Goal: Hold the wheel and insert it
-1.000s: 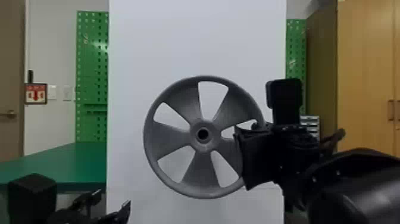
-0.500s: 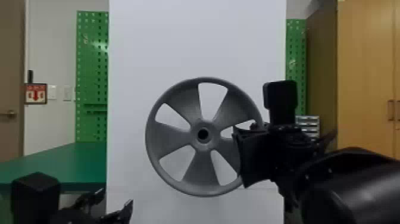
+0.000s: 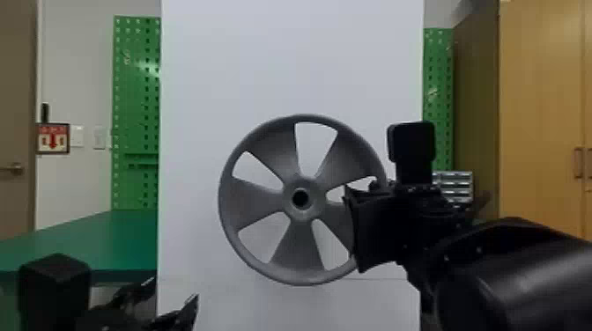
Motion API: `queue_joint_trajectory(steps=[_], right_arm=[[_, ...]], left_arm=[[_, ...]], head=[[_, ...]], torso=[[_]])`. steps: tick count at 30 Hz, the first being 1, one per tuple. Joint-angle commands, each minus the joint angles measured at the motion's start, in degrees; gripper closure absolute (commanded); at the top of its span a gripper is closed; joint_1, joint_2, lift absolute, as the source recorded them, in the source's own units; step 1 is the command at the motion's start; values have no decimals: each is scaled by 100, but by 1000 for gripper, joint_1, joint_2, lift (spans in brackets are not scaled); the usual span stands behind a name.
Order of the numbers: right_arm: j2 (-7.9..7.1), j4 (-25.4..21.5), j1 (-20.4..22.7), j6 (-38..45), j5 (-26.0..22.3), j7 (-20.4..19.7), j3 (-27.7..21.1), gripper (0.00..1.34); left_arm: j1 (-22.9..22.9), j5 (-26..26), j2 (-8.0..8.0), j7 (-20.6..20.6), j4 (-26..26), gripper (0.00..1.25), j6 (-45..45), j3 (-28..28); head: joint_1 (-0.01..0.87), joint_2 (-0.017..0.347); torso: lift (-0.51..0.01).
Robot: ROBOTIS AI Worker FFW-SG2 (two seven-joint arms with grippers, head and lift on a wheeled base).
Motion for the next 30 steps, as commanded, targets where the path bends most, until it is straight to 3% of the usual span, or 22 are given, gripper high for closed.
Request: queue_joint_trajectory(steps=[1,30], right_arm=[[5,184,-49,-156,-15,8,-22,1167],[5,1054,-278,-816,3,227,-119,1167]], left_arm=[[-12,-7,6,0,0,509,0,-6],[-38,-77,6,9,0,509,0,-68]], head=[[0,0],[0,0]], torso=[[-499],[-499]])
